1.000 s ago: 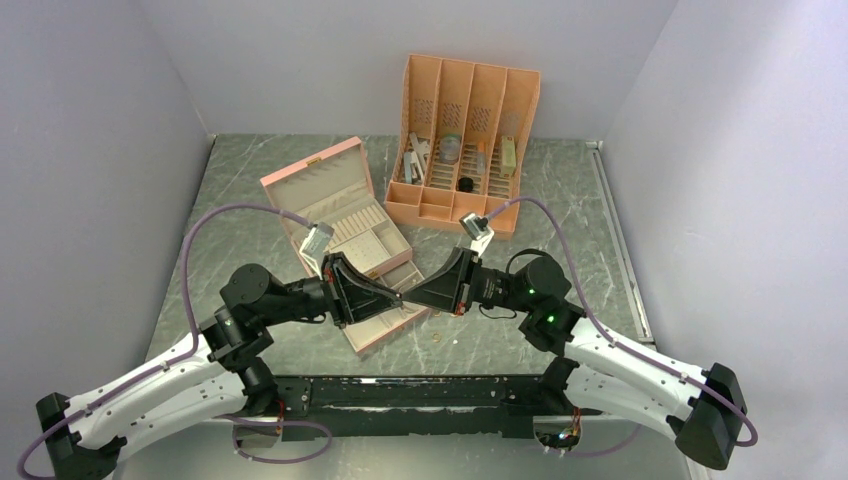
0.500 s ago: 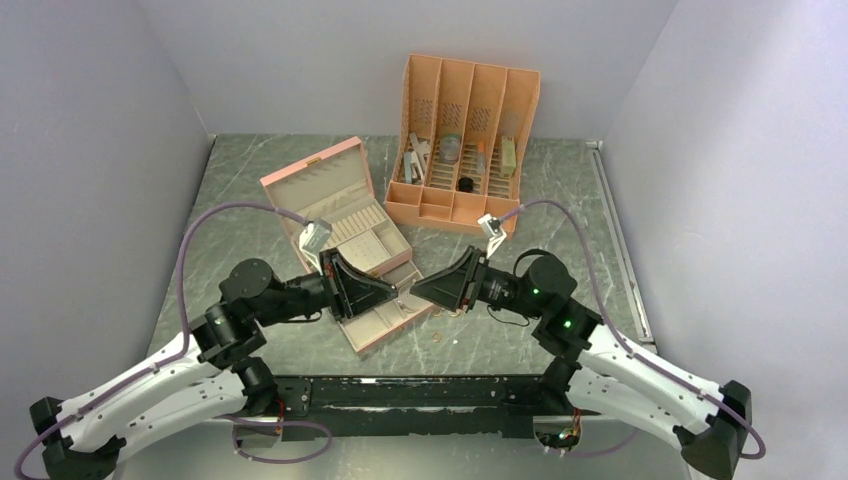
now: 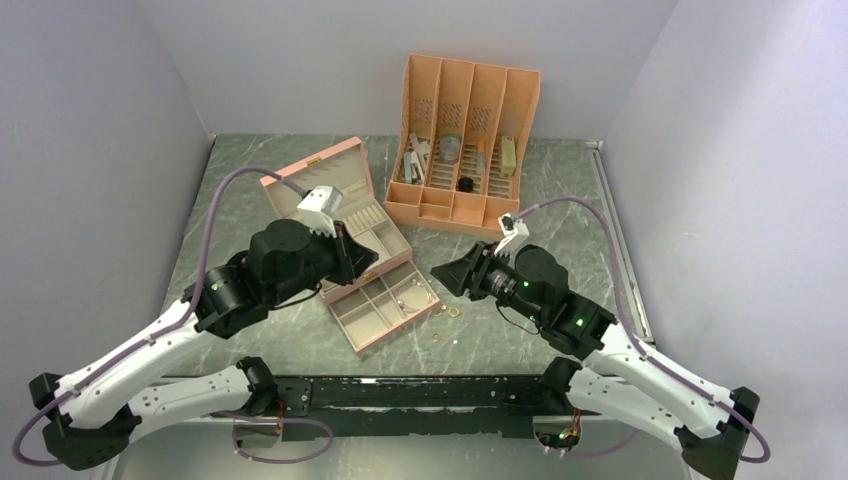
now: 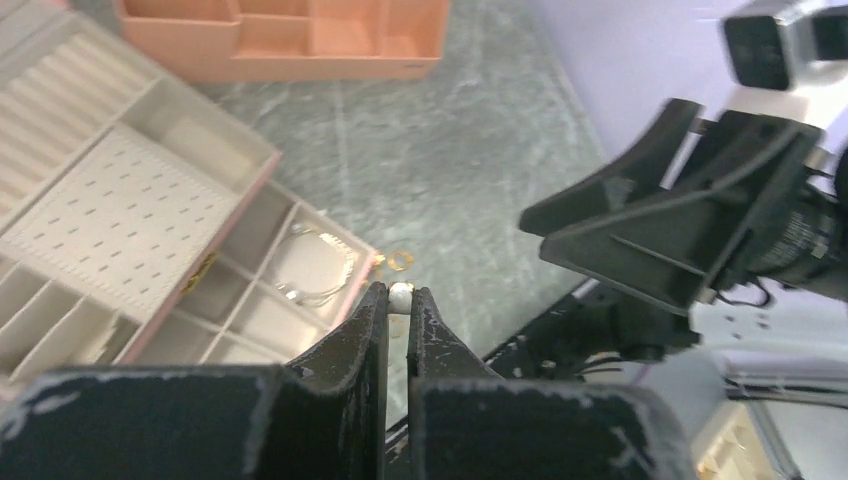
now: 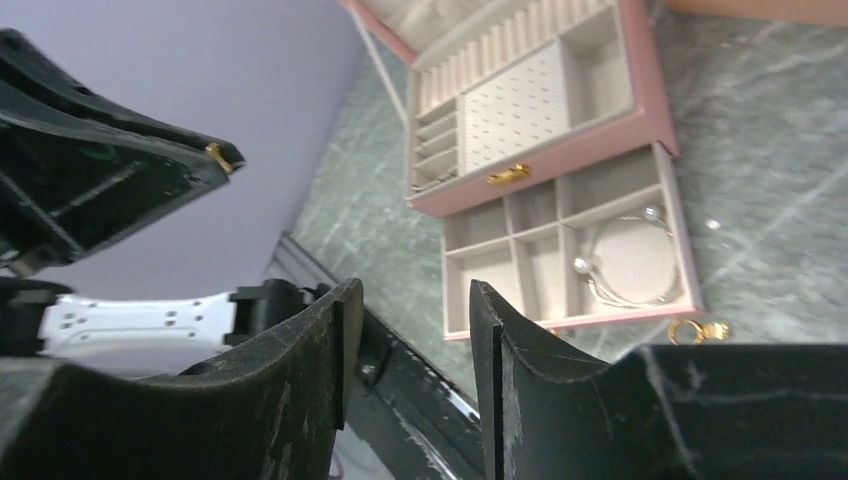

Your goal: Organize the mixed jewelry

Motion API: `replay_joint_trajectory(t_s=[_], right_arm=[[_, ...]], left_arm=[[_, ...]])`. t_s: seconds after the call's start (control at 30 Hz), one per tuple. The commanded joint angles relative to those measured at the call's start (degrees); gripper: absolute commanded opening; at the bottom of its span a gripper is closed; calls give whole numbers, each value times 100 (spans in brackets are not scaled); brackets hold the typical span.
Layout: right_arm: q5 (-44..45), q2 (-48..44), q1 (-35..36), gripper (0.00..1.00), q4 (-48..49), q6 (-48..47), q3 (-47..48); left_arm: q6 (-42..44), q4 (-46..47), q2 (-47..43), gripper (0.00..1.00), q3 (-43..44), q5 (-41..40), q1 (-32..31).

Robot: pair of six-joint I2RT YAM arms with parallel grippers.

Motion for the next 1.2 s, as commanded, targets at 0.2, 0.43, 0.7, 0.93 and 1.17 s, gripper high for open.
replay_joint_trajectory(t_s=[0.2,0.43,0.7,0.93,1.17], right_arm=[[462,289,-12,48,-302,-139,-134],[490,387,-12,48,-260,-179,-211],[406,410,-12,48,-194,-160,-335],[307,425,-12,48,-98,-105,-440],[219,495,-12,47,22,-84,-514]], left_arm=[[-268,-2306,994,5,1249,-1873,2],[-90,-2847,1863,5,1629,-2013,140],[625,-2378,2694,5,1315,-1177,977],[1094,-2138,3422,5,1210,-360,1774],[1361,-2052,3846,5,1229,-55,2094]])
